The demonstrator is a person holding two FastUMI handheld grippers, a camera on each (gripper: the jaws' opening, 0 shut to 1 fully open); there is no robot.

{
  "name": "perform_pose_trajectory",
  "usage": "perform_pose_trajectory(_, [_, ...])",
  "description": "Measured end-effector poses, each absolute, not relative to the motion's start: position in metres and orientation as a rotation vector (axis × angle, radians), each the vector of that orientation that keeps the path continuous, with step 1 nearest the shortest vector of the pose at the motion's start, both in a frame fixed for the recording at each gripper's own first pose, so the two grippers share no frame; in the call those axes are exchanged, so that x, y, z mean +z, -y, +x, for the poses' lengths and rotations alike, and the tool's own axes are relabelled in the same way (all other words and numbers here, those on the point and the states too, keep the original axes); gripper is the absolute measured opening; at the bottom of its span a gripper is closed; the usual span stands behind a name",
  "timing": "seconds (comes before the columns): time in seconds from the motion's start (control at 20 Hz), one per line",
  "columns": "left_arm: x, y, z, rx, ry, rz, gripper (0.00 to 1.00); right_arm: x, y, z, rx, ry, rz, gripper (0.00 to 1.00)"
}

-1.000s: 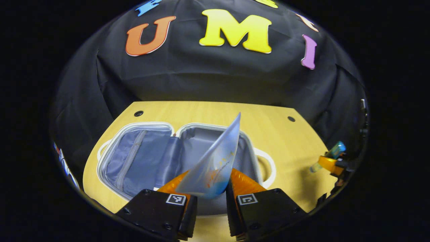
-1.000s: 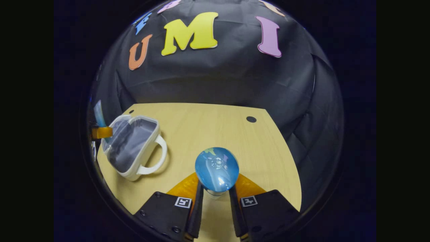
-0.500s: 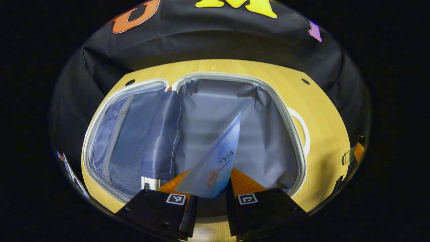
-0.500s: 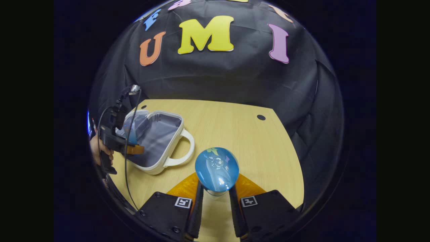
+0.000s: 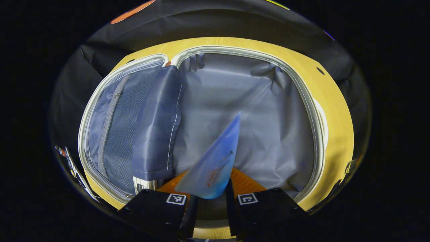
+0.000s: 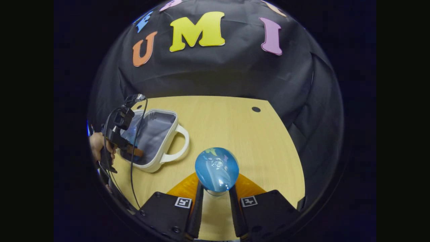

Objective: First open the suitcase, pack the skin care products into it, and then close the suitcase.

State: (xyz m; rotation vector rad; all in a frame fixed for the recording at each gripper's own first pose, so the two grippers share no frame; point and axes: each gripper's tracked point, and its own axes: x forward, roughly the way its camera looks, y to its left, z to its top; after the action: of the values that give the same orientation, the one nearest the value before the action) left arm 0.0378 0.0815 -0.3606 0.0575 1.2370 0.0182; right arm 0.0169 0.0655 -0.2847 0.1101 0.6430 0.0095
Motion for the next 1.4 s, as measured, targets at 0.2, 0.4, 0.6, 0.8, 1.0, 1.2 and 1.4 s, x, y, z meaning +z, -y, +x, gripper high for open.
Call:
perform_pose_trajectory(0.2, [-0.363, -0.081, 0.041, 0.005, -1.328, 0.098, 0.42, -0.288, -0.067, 0.020, 0.026, -0.643, 0.125, 0.36])
perform_pose_trajectory(0.4, [-0.363, -0.079, 0.040, 0.011, -1.343, 0.105, 0.44, -0.290, -0.068, 0.021, 0.050, -0.635, 0.124, 0.36])
perform_pose_trajectory(0.6, [-0.362, -0.079, 0.041, 0.023, -1.349, 0.120, 0.48, -0.293, -0.068, 0.018, 0.067, -0.641, 0.124, 0.36])
perform_pose_trajectory(0.8, [-0.359, -0.088, 0.038, 0.096, -1.309, 0.143, 0.56, -0.281, -0.075, 0.020, 0.108, -0.620, 0.106, 0.36])
perform_pose_trajectory(1.0, [-0.335, -0.073, 0.028, 0.093, -1.220, 0.063, 0.92, -0.259, -0.104, 0.042, 0.172, -0.581, 0.086, 0.36])
perform_pose_trajectory(1.2, [-0.276, -0.076, 0.023, 0.062, -1.004, 0.065, 0.96, -0.233, -0.144, 0.068, 0.245, -0.544, 0.074, 0.36])
perform_pose_trajectory(1.4, [-0.211, -0.112, 0.008, 0.094, -0.781, 0.088, 0.96, -0.220, -0.201, 0.092, 0.304, -0.541, 0.092, 0.36])
